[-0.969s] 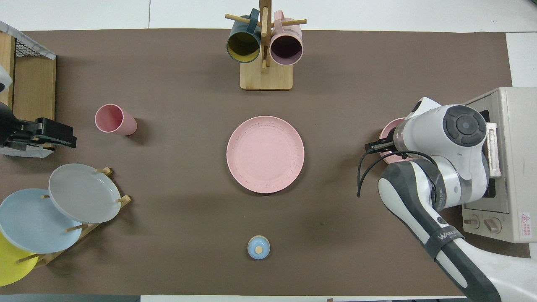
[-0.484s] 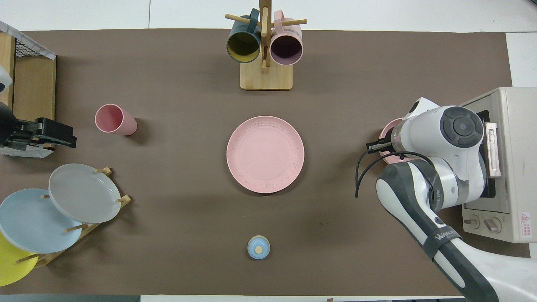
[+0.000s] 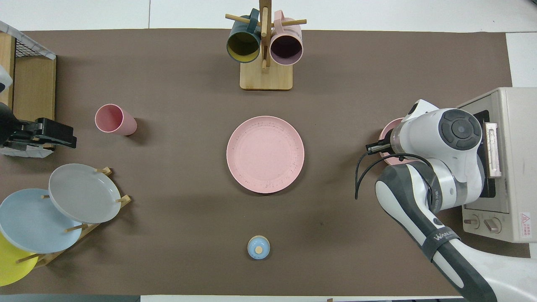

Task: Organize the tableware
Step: 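Grasp the rim of the pink bowl with the right gripper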

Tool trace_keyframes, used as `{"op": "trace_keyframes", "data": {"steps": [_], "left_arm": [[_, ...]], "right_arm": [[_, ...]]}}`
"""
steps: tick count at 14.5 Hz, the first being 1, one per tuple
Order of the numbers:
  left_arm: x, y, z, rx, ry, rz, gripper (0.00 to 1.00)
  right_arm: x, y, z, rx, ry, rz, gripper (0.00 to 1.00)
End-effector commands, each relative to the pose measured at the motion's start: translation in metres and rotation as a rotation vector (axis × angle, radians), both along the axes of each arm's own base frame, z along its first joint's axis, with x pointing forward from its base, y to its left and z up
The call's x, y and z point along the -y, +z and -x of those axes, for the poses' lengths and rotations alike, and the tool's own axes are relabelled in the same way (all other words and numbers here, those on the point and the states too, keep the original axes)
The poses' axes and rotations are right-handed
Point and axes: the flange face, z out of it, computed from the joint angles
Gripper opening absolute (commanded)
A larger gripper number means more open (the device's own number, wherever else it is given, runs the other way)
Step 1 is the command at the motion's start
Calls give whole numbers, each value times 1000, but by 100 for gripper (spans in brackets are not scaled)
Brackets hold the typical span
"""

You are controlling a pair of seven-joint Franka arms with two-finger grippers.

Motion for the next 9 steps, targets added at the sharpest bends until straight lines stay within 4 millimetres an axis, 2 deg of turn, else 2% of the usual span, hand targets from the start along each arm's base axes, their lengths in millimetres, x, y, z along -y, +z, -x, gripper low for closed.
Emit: {"op": "trace_keyframes", "data": {"steps": [1,2,5,6,9], "left_arm": [[-4,2,8,5,8,-5,100],[-4,3,8,6,7,-5,100],[-4,4,7,11,13,-6,100],[-4,5,6,20,15,-5,100],[-4,6,5,31,16,-4,100]], "right_arm": [[3,-1,4,16,26,5,11],[3,-2,5,13,26,6,0],[-1,1,5,-1,33,9,0],[-5,8,2,-11,35,13,0],[-58,56,-25,-62,24,27,0]]}}
